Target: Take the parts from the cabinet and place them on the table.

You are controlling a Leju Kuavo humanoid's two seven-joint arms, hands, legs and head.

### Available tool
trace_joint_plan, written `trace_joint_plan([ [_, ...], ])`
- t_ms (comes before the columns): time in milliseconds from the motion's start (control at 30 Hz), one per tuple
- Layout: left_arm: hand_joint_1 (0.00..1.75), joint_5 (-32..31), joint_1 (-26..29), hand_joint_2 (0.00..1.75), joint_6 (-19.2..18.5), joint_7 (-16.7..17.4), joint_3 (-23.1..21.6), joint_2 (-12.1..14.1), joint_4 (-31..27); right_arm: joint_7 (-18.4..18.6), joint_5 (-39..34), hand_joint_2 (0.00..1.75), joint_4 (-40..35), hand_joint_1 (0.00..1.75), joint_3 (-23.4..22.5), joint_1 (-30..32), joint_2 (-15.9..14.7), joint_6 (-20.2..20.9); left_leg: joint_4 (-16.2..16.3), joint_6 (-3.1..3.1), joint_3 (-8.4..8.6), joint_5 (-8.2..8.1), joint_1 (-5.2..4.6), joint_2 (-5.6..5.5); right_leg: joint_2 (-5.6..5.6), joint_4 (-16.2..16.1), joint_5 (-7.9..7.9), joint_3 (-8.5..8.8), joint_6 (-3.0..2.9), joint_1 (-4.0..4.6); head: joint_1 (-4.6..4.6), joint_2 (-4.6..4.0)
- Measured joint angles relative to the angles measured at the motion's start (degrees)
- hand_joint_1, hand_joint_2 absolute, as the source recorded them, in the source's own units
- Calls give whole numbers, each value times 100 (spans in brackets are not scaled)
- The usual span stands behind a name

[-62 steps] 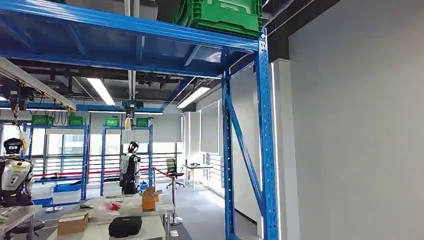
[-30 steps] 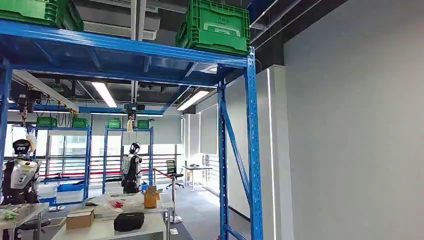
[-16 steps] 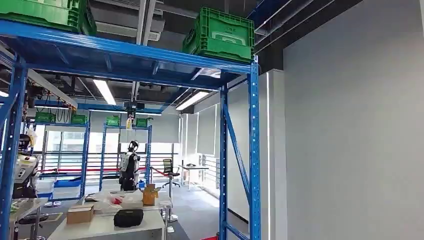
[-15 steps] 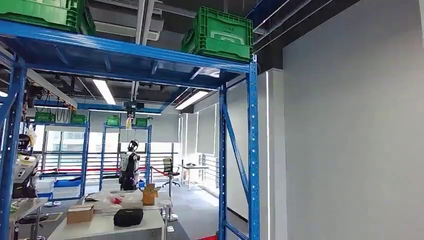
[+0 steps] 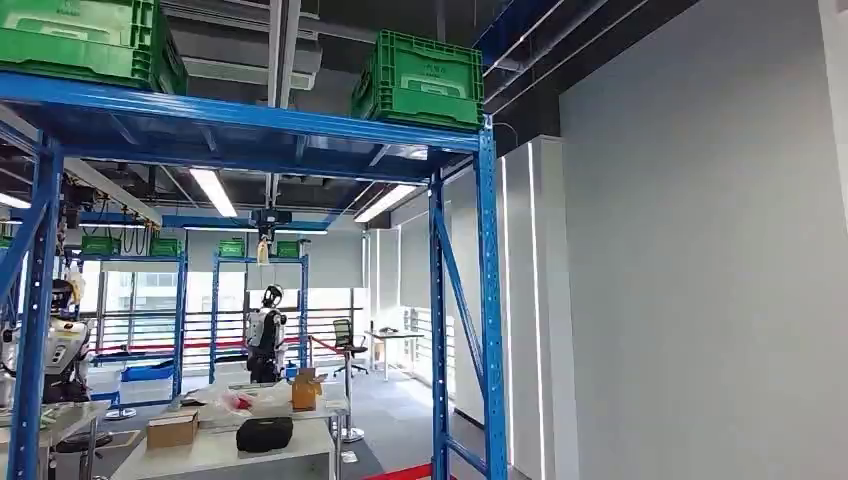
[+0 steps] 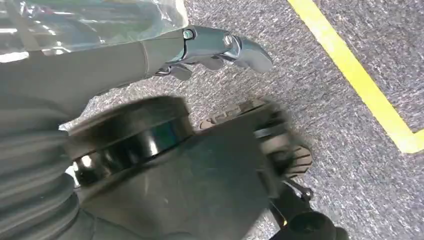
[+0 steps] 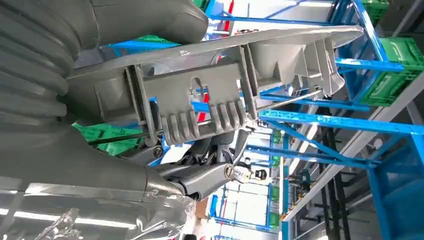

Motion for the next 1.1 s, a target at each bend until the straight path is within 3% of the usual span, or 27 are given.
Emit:
trace_joint_plan([
  [67,0,9,8,175,39,-4,0,-7,0,0,2,175,-2,175,-2,-7,0,4,-106,50,7,19,-31,0,-11,7,63,-20,76,-6,-2,0],
  [133,0,24,40,175,74,-2,0,-7,0,0,4,175,-6,175,-2,-5,0,11,-131,143,-25,94,-53,0,-9,-26,143,-23,156,-23,-2,0],
  [167,0,35,42,175,76,-2,0,-13,0,0,4,175,-9,175,-7,0,-4,17,-189,180,-97,184,9,26,4,13,87,-51,182,-36,7,0],
  [233,0,52,34,175,96,-2,0,-17,0,0,2,175,-11,175,-4,1,-4,28,-190,247,-217,276,2,33,20,501,-501,-235,227,-36,-37,0],
  [300,0,81,44,175,98,-2,-2,-18,-7,0,-9,175,-11,175,-2,14,-4,46,-180,250,-359,377,-5,35,21,1372,-1038,-474,273,-49,-50,0],
  [333,0,92,48,175,98,-2,0,-15,-7,0,-9,175,-9,175,-2,22,-9,50,-166,244,-440,431,-6,38,21,1667,-1086,-517,285,-50,-63,0],
  [367,0,98,50,175,98,-2,0,-15,-7,0,-9,175,-9,175,-2,23,-9,52,-146,236,-522,478,-6,40,20,1693,-965,-439,290,-53,-74,0],
  [400,0,103,48,175,98,-2,0,-15,-7,0,-11,175,-9,175,-2,21,-9,55,-115,224,-564,518,-5,42,21,1476,-754,-255,286,-56,-85,0],
  [467,0,105,46,175,98,-4,0,-18,-11,0,-11,175,-11,175,-2,15,-9,57,-37,186,-702,576,-2,37,18,549,-408,366,257,-57,-103,0],
  [500,0,105,48,175,98,-4,0,-18,-20,0,-11,175,-13,175,-4,6,-9,59,7,156,-755,596,-6,36,17,40,-491,670,219,-54,-111,0],
  [533,0,105,46,175,98,-7,-2,-18,-30,0,-11,175,-17,175,-4,6,-9,59,47,117,-811,630,-30,33,29,-163,-548,766,188,-31,-105,0],
  [567,0,107,42,175,98,-11,0,-18,-33,0,-15,175,-17,175,-4,10,-9,61,51,80,-826,674,-28,35,27,-143,-537,710,173,-20,-96,0],
  [633,0,111,47,175,98,-11,0,-15,-44,0,-22,175,-17,175,-4,11,-9,61,31,12,-847,754,-11,37,28,-132,-485,656,81,2,-89,0],
  [667,0,111,51,175,98,-11,0,-9,-44,0,-22,175,-17,175,-4,9,-9,61,44,-9,-872,768,-14,30,5,-172,-417,612,25,-42,-94,0],
  [700,0,111,54,175,101,-11,-2,-11,-46,0,-24,175,-17,175,-4,3,-9,63,141,-52,-928,557,-7,17,-7,-168,-360,561,-16,-50,-74,0],
  [733,0,111,58,175,103,-11,-2,-13,-46,-2,-24,175,-17,175,-4,4,-4,68,456,-90,-1029,190,7,15,-10,-160,-302,493,-55,-50,-48,0],
  [800,0,114,61,175,111,-11,-2,-9,-46,-2,-26,175,-17,175,-2,7,-4,79,1357,-143,-1258,-388,35,16,-12,-143,-206,352,-62,-33,-35,0],
  [833,0,114,62,175,116,-13,-2,-9,-46,-2,-26,175,-15,175,-2,10,-2,81,1698,-154,-1315,-494,37,16,-13,-128,-160,274,-63,-28,-22,0],
  [867,0,114,66,175,116,-13,-2,-9,-46,-2,-28,175,-15,175,-2,13,-4,85,1795,-157,-1267,-435,37,16,-14,-107,-116,202,-59,-26,-20,0],
  [900,0,114,69,175,118,-17,-2,-9,-46,-2,-31,175,-15,175,-2,12,-2,96,1678,-147,-1102,-260,37,15,-12,-85,-73,127,-54,-24,-9,0],
  [967,0,116,63,175,122,-20,-2,-9,-46,-9,-42,175,-15,175,-2,12,-2,105,774,-81,-443,140,31,13,-3,-37,-3,1,-35,-11,7,0],
  [1000,0,116,51,175,125,-26,-2,-9,-48,-11,-42,175,-15,175,-2,11,-2,107,263,-23,-101,125,17,8,-4,-16,31,-31,-20,-9,15,0],
  [1033,0,118,37,175,127,-30,-2,-4,-48,-11,-42,175,-17,175,-4,10,-2,114,-87,25,88,-16,-6,7,-3,2,57,-68,14,19,-2,0],
  [1100,0,118,26,175,125,-44,-2,-9,-48,-11,-42,175,-17,175,-7,6,-2,118,-141,60,41,4,-33,4,-16,-12,139,-82,92,-12,-4,0],
])
